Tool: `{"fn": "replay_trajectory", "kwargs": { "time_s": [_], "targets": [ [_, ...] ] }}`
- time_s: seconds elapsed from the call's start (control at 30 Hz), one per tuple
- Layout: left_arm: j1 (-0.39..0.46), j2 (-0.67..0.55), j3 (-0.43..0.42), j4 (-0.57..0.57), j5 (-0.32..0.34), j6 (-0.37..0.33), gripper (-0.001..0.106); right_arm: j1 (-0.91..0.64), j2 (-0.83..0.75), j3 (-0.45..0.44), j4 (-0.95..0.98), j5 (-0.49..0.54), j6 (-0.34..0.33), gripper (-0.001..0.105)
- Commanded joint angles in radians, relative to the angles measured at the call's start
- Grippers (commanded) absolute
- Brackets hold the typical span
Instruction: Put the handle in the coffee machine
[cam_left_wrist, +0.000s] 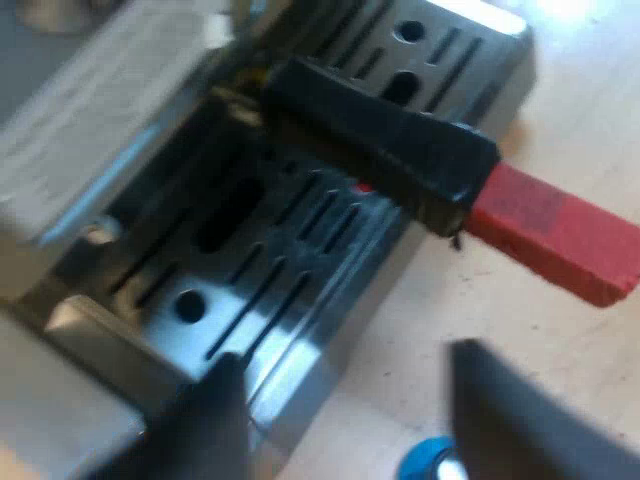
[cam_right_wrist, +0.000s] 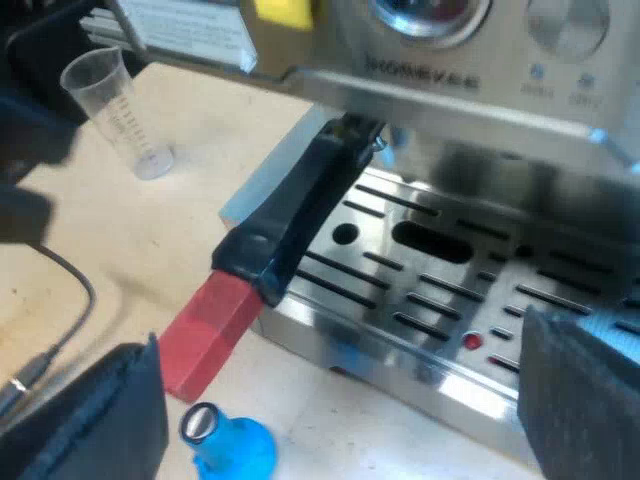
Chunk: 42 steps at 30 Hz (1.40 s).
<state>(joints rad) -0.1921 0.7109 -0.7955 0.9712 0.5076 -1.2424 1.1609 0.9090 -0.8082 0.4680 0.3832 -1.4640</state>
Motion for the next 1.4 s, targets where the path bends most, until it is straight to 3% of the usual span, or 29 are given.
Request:
{"fn": "replay_trajectory", "kwargs": {
  "time_s": [0.03,0.17,0.33,0.37,0.57,0.87,1.2,1.4],
  "targets": [
    [0.035,-0.060,-0.040,0.014,-0.006,-0.064,0.076,-0.037,-0.009,-0.090,0.118,-0.023,-0.045,0.074],
    [0.095,-0.111,-0.141,0.011,-0.004,-0.150,0.076,-0.090,-0.013,-0.222,0.279,-0.025,-0.144,0.074],
    [0.139,-0.117,-0.224,0.011,-0.004,-0.198,0.076,-0.196,-0.050,-0.346,0.352,-0.058,-0.194,0.074],
    [0.185,-0.117,-0.320,0.011,-0.004,-0.242,0.076,-0.242,-0.068,-0.367,0.357,-0.081,-0.215,0.074],
    [0.271,-0.121,-0.426,0.011,-0.004,-0.243,0.076,-0.561,-0.179,-0.376,0.401,-0.192,-0.265,0.074],
    [0.386,-0.199,-0.438,0.057,-0.003,-0.243,0.076,-0.950,-0.396,-0.338,0.527,-0.255,-0.336,0.074],
    [0.391,-0.405,-0.430,0.186,0.004,-0.243,0.076,-0.991,-0.707,-0.299,0.672,-0.260,-0.374,0.074],
    [0.391,-0.604,-0.367,0.278,0.004,-0.243,0.076,-0.991,-0.908,-0.247,0.752,-0.260,-0.373,0.074]
  ]
}}
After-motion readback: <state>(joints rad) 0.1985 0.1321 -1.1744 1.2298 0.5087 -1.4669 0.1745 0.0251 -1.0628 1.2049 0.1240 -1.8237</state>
